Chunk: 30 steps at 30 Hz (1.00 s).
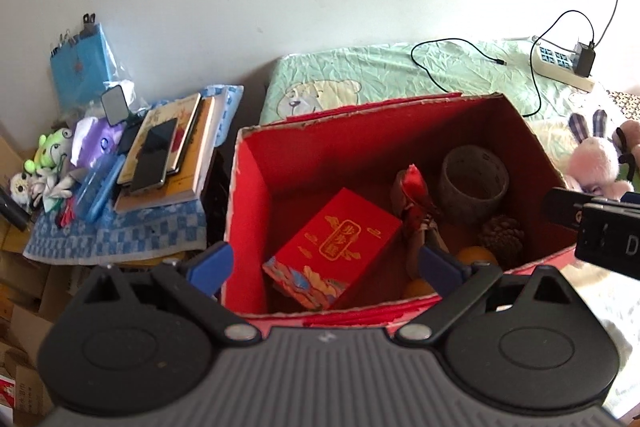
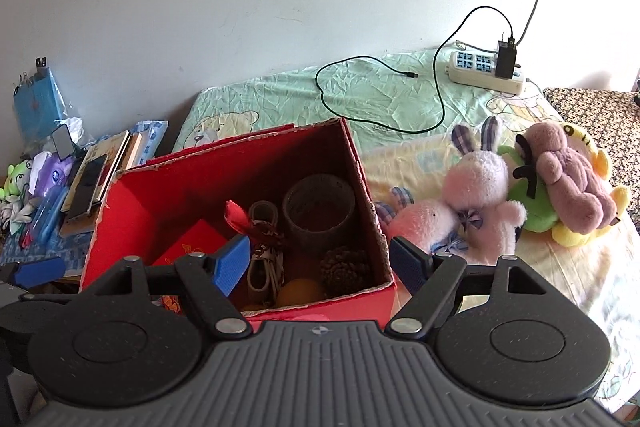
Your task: Organize objects
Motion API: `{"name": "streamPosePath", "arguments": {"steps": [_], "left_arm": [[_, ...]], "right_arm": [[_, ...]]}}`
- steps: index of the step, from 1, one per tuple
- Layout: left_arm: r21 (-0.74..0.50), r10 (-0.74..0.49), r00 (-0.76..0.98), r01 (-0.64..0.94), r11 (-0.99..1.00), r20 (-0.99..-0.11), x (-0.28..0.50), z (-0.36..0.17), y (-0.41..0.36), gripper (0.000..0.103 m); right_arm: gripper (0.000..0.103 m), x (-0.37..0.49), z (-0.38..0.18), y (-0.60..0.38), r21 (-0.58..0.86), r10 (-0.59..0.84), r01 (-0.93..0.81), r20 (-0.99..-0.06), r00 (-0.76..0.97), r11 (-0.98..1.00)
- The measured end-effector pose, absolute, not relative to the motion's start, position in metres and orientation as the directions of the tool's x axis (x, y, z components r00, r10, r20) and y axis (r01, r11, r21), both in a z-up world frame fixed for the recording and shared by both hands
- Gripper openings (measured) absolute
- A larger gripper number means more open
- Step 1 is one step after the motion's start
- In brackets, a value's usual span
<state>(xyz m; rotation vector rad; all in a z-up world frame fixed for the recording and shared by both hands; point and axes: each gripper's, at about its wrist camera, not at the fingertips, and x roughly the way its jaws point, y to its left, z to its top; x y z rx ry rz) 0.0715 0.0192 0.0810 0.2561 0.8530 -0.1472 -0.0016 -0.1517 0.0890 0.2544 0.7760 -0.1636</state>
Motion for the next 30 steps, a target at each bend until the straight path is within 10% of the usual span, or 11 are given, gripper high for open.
{"name": "streamPosePath", "arguments": {"steps": [30], "left_arm": [[0.176,0.05,0.604,0.151,0.973,-0.795,0.114,0.037,0.012,0.098]], "right_arm": [[0.079,0.054,0.055,-0.164,0.19,0.054,0.134,-0.746,0.664,0.973]]}}
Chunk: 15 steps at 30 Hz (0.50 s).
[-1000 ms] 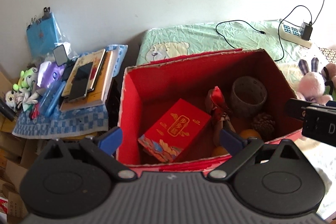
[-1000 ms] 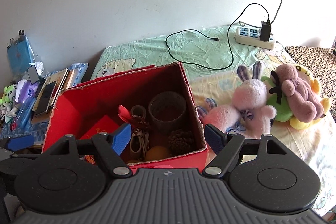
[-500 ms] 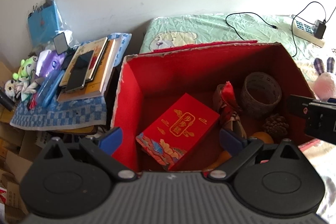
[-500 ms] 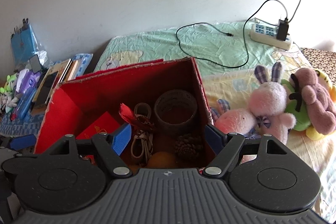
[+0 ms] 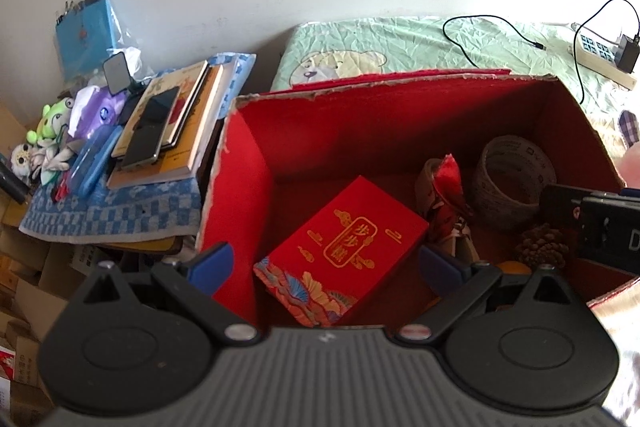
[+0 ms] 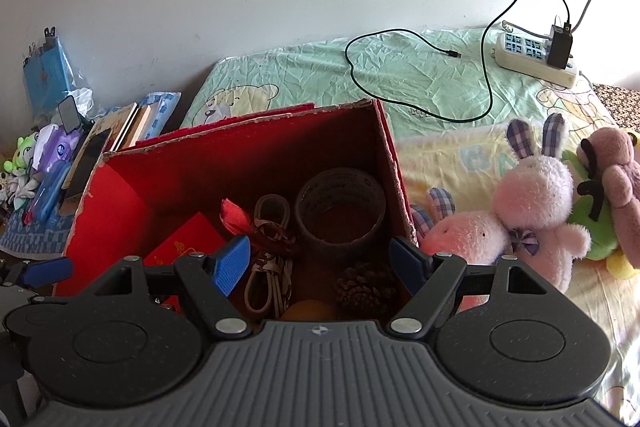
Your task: Organize objects
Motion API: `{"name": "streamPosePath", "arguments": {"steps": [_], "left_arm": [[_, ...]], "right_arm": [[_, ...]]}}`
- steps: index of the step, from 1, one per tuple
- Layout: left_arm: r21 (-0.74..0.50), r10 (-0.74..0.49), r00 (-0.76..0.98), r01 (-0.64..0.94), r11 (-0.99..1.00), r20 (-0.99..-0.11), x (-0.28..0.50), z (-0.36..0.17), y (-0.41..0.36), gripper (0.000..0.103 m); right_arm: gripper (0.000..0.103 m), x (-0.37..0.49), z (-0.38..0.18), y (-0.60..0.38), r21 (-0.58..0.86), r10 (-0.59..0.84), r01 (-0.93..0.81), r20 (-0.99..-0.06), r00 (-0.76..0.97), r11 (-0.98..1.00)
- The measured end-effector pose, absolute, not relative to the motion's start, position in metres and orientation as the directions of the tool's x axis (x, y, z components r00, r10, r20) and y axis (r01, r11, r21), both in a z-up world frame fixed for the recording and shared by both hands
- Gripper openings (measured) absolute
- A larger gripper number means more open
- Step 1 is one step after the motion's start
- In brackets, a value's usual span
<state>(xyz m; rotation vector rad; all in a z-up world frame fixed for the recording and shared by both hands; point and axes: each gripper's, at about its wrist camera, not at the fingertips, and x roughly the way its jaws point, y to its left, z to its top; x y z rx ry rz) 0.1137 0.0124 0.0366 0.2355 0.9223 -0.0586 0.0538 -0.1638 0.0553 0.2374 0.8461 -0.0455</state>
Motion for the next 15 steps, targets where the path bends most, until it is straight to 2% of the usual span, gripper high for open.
{"name": "streamPosePath", "arguments": {"steps": [15], "left_arm": [[0.156,0.032,0.591,0.161,0.974,-0.806,0.125,0.029,0.014,0.098]], "right_arm": [[0.079,0.065,0.05,-0.161,0.156,0.044,0.111,-0.746,0.664,0.981]]}}
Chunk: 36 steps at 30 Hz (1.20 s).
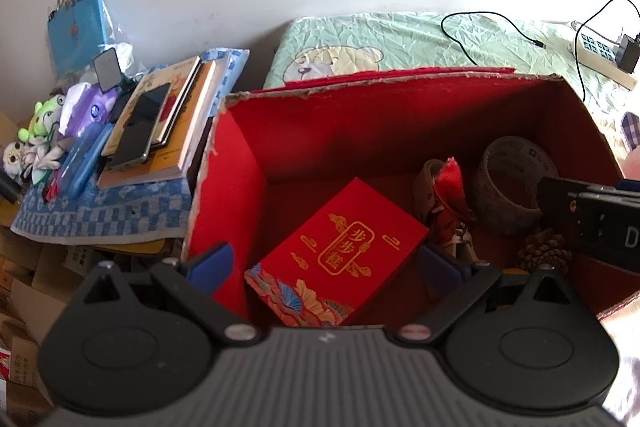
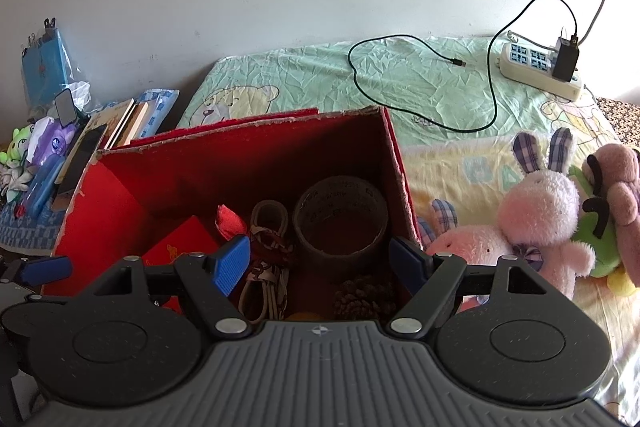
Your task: Organize objects
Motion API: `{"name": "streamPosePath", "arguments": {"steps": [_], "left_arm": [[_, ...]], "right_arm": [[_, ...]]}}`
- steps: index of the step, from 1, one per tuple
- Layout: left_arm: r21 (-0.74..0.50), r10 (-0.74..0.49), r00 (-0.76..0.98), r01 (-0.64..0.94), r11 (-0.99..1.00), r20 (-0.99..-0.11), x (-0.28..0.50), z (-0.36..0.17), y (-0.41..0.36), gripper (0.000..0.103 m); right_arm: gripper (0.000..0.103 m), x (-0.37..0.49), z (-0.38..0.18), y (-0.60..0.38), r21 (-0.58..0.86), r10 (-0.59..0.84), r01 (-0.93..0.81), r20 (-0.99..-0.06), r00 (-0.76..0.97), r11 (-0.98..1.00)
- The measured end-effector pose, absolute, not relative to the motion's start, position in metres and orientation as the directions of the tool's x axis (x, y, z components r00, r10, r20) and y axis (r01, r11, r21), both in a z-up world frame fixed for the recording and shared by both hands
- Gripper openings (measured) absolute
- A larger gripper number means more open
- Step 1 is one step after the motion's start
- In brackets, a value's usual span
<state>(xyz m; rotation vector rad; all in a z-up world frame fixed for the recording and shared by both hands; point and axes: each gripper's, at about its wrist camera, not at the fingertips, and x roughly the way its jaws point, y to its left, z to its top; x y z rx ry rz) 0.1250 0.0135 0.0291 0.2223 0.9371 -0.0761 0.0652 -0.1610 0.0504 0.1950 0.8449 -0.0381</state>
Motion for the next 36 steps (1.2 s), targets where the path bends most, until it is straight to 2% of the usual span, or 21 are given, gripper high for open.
{"name": "streamPosePath", "arguments": {"steps": [36], "left_arm": [[0.144,0.036,0.559,0.151,0.978,-0.828,0.128,0.011,0.02,0.098]], "right_arm": [[0.079,0.063,0.04,-0.161,0.156,0.065,0.077,-0.742,0.667,0.985]]}}
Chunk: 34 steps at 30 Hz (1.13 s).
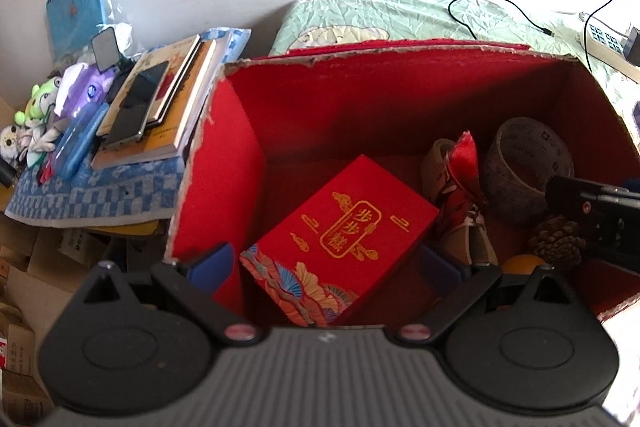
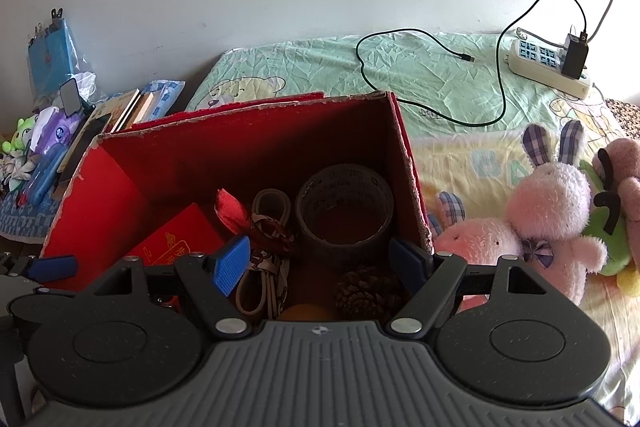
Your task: Organize objects
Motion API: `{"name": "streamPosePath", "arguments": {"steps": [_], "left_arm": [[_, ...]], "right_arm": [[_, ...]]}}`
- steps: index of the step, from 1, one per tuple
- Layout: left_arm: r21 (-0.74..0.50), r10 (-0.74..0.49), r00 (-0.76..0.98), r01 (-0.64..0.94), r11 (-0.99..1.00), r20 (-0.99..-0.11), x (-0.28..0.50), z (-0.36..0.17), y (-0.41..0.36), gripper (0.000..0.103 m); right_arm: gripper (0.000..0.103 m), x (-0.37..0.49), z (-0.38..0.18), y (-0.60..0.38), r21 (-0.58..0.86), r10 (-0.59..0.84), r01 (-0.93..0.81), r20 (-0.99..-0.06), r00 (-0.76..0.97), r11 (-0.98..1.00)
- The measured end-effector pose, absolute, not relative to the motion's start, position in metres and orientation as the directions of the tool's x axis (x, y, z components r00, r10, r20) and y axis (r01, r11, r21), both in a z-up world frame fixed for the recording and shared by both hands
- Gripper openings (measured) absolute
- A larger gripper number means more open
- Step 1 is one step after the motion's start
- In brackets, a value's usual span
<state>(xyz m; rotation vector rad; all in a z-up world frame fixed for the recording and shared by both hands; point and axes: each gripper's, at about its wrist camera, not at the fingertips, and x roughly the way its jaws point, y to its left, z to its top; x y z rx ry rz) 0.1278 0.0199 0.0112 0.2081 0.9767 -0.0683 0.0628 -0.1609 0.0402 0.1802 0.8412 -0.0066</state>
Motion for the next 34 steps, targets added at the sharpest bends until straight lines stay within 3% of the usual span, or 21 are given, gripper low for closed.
{"name": "streamPosePath", "arguments": {"steps": [34], "left_arm": [[0.13,0.015,0.563,0.165,0.978,-0.826,0.1326,0.0037,0.0226,0.098]], "right_arm": [[0.078,0.0672,0.0344,-0.1567,0.139,0.058,0.074,-0.757,0.65,0.988]]}}
